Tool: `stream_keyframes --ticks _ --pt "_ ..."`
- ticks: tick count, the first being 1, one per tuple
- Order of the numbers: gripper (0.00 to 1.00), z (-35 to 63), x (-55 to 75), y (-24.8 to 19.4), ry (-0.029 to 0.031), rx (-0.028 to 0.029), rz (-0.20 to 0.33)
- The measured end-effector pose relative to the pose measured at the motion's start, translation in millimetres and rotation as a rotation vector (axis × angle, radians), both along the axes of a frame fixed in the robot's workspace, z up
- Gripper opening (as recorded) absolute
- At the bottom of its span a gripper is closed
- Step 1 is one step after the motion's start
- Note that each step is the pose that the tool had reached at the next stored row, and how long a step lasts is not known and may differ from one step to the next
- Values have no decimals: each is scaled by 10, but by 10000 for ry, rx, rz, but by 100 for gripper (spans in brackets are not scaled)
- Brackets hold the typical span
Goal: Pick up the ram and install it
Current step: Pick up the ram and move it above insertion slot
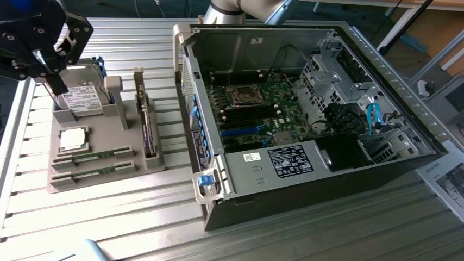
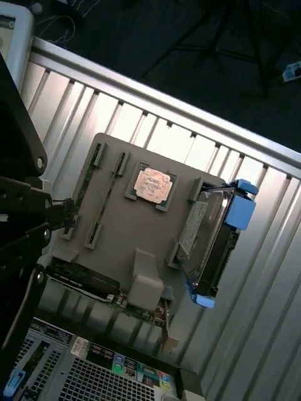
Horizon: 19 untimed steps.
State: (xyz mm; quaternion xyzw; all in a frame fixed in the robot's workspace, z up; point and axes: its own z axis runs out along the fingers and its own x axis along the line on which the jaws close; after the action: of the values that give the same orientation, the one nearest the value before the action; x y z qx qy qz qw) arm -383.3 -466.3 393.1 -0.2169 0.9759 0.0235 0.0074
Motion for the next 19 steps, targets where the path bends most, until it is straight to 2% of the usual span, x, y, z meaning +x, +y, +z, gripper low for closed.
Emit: stream_keyframes --ticks 6,14,16,18,19 --pt "10 0 0 0 0 -1 2130" --pt "10 -1 0 0 0 0 3813" --pt "10 -1 0 0 0 0 4479" --pt "10 0 0 0 1 -1 4806" --pt "10 -1 0 0 0 -1 5284"
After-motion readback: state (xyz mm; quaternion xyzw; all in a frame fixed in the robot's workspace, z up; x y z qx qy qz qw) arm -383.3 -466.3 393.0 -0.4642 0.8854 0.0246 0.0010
